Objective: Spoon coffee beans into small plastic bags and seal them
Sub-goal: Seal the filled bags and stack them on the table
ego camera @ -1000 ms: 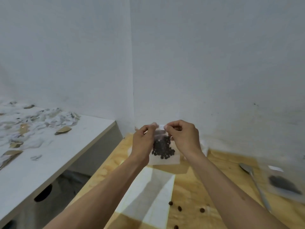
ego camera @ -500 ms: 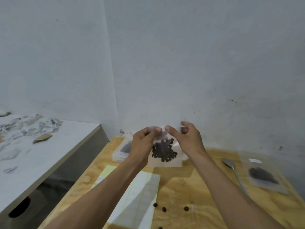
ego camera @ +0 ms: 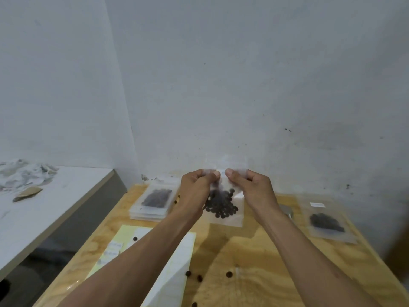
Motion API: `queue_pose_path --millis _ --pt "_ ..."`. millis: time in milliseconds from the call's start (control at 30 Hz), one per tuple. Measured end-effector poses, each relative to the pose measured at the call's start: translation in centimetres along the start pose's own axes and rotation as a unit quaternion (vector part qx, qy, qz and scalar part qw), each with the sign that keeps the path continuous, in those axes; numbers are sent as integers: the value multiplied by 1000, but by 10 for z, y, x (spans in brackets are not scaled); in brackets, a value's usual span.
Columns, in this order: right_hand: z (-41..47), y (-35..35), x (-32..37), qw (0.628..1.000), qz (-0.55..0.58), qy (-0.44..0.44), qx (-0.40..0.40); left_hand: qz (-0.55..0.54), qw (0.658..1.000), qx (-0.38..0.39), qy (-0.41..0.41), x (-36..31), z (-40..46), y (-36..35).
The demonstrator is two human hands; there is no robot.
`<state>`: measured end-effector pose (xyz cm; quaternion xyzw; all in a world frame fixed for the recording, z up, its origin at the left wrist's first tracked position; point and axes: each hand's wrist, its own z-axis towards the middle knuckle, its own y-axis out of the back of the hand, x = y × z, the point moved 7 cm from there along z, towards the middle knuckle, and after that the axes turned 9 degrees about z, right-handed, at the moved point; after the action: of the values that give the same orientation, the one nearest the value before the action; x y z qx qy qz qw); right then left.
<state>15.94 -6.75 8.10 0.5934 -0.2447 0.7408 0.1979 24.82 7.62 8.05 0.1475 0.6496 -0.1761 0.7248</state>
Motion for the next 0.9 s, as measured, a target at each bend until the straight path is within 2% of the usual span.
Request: queue_pose_path --millis 100,167,267,400,500,567,700,833,900 --pt "-7 22 -2 997 -20 -42 63 -1 1000 -8 9 2 6 -13" --pt "-10 44 -8 995 -29 -63 69 -4 1000 1 26 5 9 -25" --pt "-7 91 -11 997 -23 -72 -18 83 995 54 30 9 8 -56" --pt "-6 158 4 985 -34 -49 -161 196 969 148 14 16 0 -115" --pt "-9 204 11 973 -95 -42 -206 247 945 212 -11 22 -6 -166" --pt "-14 229 13 960 -159 -44 -225 270 935 228 -12 26 -11 -196" --pt "-25 264 5 923 -298 -81 -230 316 914 255 18 38 -21 -240" --pt "-34 271 -19 890 -393 -129 -194 431 855 286 23 56 -30 -260" --pt "-36 271 -27 878 -418 -148 -177 457 842 285 25 61 -29 -262"
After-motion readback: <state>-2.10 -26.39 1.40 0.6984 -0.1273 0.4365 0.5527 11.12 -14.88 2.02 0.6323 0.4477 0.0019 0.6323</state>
